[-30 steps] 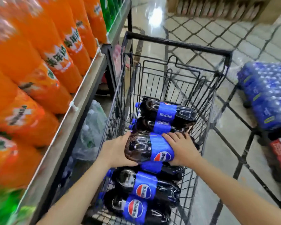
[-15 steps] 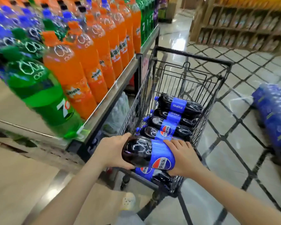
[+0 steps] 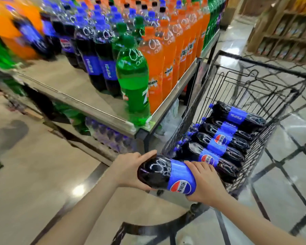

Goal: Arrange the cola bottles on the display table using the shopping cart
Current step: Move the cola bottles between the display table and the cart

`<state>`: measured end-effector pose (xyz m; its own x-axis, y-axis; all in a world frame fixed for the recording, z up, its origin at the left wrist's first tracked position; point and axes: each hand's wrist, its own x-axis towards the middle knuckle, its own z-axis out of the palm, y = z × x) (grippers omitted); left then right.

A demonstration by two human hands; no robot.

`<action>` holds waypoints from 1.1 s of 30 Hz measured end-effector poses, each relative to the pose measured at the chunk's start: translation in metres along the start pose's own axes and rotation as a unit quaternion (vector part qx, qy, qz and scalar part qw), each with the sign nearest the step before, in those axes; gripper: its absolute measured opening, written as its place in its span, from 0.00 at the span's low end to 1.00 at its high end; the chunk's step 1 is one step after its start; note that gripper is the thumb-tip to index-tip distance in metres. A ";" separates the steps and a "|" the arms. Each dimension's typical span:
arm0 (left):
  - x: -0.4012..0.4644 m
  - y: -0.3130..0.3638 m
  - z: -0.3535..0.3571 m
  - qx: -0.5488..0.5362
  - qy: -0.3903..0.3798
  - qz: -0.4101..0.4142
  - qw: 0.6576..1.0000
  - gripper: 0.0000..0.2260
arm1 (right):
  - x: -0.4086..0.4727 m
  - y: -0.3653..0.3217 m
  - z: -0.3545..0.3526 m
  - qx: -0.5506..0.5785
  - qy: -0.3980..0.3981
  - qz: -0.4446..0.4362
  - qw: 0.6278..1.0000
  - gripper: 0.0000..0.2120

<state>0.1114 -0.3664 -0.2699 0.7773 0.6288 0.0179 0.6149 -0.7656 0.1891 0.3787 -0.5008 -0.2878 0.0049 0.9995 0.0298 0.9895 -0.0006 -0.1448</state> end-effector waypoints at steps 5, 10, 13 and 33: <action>-0.058 -0.068 -0.016 0.009 0.003 0.010 1.000 0.48 | 0.013 -0.090 0.017 0.012 0.007 0.004 1.000 0.45; -0.105 -0.134 -0.030 0.015 -0.009 0.006 1.000 0.50 | 0.031 -0.170 0.035 0.021 -0.025 0.012 0.999 0.48; -0.130 -0.166 -0.041 0.009 -0.020 0.001 1.000 0.50 | 0.046 -0.209 0.038 0.022 -0.036 0.002 0.999 0.48; -0.122 -0.416 -0.064 -0.031 -0.060 -0.040 0.997 0.49 | 0.255 -0.346 0.092 0.031 -0.062 -0.013 0.998 0.48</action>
<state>-0.2475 -0.1154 -0.2877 0.7389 0.6636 -0.1165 0.6689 -0.7018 0.2448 0.0245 -0.2426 -0.3210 -0.0420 0.9953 -0.0873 0.9783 0.0232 -0.2059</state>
